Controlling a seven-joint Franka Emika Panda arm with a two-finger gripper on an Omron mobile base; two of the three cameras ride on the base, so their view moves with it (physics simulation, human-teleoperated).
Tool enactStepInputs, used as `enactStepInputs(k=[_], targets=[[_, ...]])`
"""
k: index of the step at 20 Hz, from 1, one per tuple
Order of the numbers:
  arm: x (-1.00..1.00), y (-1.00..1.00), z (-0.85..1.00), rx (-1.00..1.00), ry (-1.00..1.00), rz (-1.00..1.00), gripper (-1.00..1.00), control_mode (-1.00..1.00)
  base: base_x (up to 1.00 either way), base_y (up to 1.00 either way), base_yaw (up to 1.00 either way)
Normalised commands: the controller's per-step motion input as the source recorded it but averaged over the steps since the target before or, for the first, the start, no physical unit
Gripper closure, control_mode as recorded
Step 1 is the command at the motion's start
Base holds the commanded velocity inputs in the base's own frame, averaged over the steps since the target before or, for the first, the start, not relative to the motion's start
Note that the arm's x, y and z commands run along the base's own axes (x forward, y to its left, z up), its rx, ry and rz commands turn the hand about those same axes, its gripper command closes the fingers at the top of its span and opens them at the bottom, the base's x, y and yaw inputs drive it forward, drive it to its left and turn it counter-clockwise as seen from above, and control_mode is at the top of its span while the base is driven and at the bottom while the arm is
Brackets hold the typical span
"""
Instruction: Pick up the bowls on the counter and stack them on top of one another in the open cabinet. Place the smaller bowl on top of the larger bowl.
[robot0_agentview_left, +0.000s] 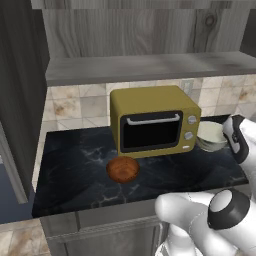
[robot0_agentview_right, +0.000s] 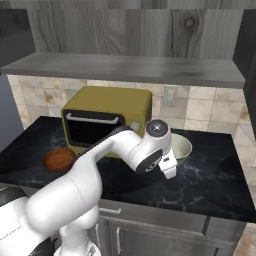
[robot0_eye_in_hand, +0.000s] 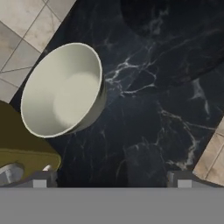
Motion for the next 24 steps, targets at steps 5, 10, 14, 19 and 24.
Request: enactStepInputs(k=[5, 10, 14, 19, 24], targets=[[0.26, -0.07, -0.13, 0.01, 0.00, 0.00, -1.00, -1.00, 0.00, 0.00, 0.00], [0.21, -0.08, -0.18, 0.01, -0.01, 0.00, -1.00, -1.00, 0.00, 0.00, 0.00], [0.22, -0.07, -0.18, 0.01, -0.02, 0.00, -1.00, -1.00, 0.00, 0.00, 0.00], [0.23, -0.08, -0.17, 0.01, -0.02, 0.00, -1.00, -1.00, 0.00, 0.00, 0.00], [0.23, -0.09, -0.19, 0.02, 0.00, 0.00, -1.00, -1.00, 0.00, 0.00, 0.00]])
